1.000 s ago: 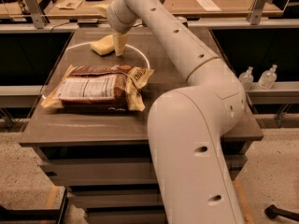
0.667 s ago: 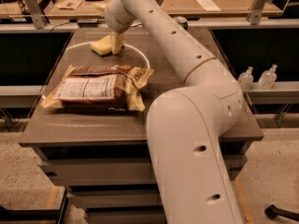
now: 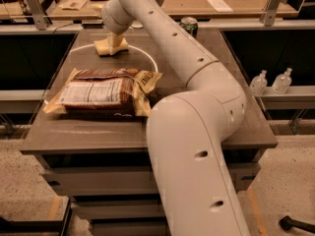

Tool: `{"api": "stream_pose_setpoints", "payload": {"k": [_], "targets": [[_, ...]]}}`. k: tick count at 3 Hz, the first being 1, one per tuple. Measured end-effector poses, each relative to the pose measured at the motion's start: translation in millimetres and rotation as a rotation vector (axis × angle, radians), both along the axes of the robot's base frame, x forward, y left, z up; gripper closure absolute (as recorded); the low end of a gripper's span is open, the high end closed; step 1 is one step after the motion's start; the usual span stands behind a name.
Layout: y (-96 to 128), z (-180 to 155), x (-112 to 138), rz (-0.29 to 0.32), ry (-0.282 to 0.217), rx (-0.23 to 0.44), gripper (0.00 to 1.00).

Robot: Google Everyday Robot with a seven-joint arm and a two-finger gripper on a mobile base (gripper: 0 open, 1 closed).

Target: Move sponge near brown chip bag

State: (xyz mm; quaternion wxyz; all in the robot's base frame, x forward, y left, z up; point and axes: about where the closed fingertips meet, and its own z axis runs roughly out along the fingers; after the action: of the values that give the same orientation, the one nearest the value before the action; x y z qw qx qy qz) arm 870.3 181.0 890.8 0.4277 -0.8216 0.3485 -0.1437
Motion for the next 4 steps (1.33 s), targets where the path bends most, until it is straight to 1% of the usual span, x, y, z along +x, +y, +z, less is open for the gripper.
{"api": "stream_pose_setpoints", "payload": {"k": [1, 2, 3, 4], "targets": [[8, -7, -6, 0.047, 0.005, -0.024, 0.27], [14, 0, -12, 0.102, -0.002, -0.022, 0.51], [15, 18, -12, 0.129, -0.028, 0.008, 0.74], [16, 30, -15, 0.168, -0.039, 0.043, 0.72]]}}
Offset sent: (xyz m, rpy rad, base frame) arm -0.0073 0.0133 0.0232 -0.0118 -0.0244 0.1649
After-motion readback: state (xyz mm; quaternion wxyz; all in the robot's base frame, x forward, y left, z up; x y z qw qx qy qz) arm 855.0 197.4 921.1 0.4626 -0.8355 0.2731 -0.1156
